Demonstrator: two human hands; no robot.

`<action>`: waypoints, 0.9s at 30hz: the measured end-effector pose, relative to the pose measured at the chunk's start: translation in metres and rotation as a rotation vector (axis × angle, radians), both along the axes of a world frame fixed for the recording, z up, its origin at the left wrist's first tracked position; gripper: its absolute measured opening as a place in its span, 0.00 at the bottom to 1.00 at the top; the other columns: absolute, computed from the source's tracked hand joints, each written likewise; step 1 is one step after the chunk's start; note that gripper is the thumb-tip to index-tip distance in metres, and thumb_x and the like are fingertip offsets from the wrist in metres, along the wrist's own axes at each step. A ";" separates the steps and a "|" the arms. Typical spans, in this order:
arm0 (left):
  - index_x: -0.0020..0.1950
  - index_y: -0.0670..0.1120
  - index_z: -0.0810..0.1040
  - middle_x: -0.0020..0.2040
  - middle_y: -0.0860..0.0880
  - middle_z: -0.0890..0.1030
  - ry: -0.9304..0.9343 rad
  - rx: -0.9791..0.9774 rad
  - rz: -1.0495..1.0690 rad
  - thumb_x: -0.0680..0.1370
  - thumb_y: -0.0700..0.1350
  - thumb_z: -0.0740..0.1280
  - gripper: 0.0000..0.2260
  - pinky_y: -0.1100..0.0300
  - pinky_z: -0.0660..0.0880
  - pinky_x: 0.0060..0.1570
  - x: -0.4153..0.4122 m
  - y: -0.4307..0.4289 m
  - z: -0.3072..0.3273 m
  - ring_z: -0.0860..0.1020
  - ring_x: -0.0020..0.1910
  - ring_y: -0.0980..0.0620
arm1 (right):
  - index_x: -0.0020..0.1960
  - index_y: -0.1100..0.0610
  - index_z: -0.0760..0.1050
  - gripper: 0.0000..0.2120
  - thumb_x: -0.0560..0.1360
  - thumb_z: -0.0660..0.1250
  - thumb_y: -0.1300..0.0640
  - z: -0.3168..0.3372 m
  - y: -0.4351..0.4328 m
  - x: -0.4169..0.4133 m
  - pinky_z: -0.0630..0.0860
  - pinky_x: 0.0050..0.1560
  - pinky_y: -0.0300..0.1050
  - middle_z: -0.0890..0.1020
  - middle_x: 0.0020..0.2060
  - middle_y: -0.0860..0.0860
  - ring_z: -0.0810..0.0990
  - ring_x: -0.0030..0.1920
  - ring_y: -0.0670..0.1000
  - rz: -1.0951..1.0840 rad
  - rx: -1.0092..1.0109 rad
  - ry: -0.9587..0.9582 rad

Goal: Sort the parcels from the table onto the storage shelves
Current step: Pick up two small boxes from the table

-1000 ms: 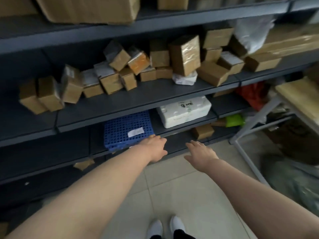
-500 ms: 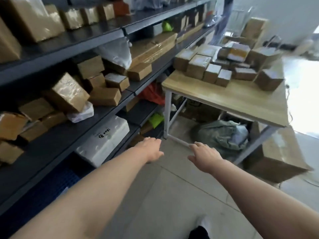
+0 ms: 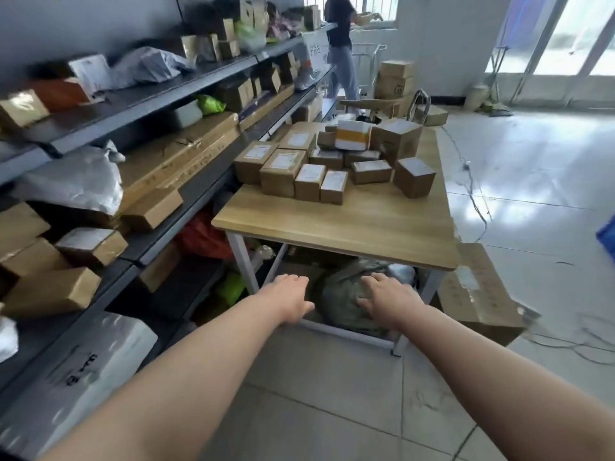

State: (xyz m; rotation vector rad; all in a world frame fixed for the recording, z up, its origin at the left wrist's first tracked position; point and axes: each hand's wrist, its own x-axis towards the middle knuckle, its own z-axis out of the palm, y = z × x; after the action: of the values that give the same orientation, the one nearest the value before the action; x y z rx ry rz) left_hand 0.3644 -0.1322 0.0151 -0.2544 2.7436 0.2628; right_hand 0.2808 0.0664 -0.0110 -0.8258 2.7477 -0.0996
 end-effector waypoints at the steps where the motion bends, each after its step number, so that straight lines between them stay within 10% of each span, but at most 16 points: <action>1: 0.77 0.47 0.59 0.76 0.47 0.63 -0.007 0.007 -0.010 0.81 0.54 0.61 0.27 0.47 0.63 0.70 -0.013 0.008 0.000 0.60 0.75 0.46 | 0.75 0.52 0.60 0.27 0.79 0.57 0.43 0.000 0.006 -0.013 0.69 0.60 0.54 0.66 0.71 0.51 0.68 0.68 0.56 -0.007 0.001 0.002; 27: 0.79 0.47 0.55 0.79 0.48 0.58 -0.045 0.042 -0.004 0.81 0.53 0.61 0.29 0.51 0.56 0.73 -0.327 -0.118 -0.021 0.55 0.77 0.47 | 0.75 0.52 0.60 0.27 0.80 0.58 0.43 -0.025 -0.096 -0.293 0.70 0.63 0.54 0.66 0.72 0.52 0.68 0.69 0.56 -0.128 0.000 -0.097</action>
State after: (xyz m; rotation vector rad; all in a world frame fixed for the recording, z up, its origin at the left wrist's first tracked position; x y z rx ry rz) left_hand 0.0375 -0.2502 -0.0063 -0.2406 2.6905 0.3100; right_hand -0.0125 -0.0292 -0.0355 -0.6270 2.7071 -0.1602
